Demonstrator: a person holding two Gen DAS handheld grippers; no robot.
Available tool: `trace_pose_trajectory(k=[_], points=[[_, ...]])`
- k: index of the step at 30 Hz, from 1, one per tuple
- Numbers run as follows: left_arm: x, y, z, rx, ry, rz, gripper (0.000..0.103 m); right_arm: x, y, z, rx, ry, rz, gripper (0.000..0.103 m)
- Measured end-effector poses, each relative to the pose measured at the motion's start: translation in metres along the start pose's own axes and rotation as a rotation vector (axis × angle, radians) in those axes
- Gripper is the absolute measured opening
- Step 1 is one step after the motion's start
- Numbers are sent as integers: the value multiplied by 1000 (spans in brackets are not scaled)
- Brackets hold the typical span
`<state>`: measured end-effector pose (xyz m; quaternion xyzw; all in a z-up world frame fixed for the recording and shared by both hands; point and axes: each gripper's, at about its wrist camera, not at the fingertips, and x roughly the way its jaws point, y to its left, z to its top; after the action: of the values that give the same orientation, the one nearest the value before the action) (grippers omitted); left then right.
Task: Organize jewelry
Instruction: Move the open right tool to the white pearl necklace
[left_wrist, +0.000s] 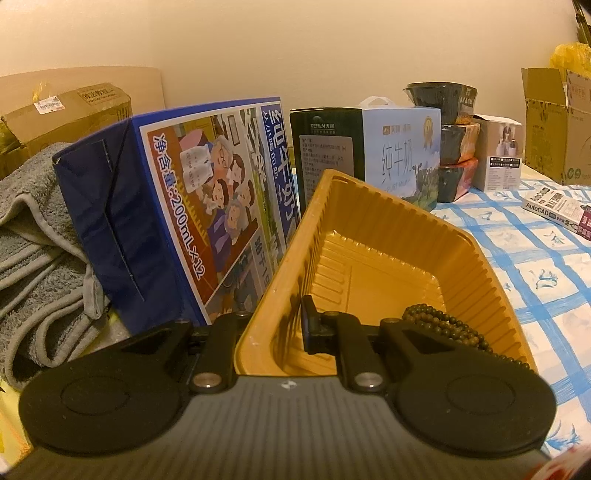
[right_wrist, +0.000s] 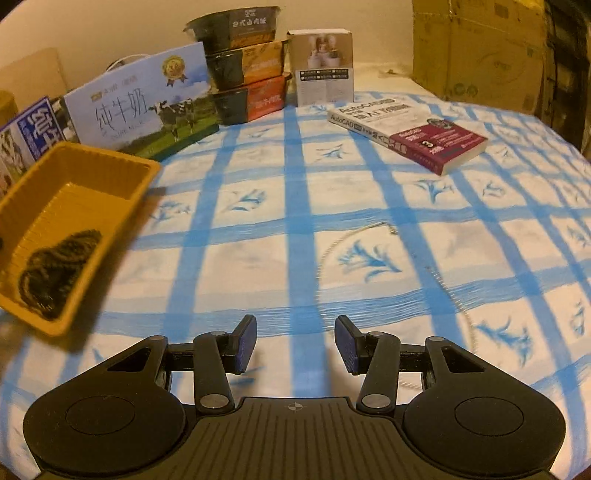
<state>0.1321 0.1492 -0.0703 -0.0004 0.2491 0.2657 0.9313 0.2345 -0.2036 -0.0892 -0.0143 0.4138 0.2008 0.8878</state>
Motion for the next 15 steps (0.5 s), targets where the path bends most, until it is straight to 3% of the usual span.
trace_pose_trajectory(k=[5,15], points=[[0,0,0,2,1,1,14,7,-10,-8,-89,-3,-9,47],[0,0,-1,8,1,1,14,34,-21,-10,-199,41,-7,28]])
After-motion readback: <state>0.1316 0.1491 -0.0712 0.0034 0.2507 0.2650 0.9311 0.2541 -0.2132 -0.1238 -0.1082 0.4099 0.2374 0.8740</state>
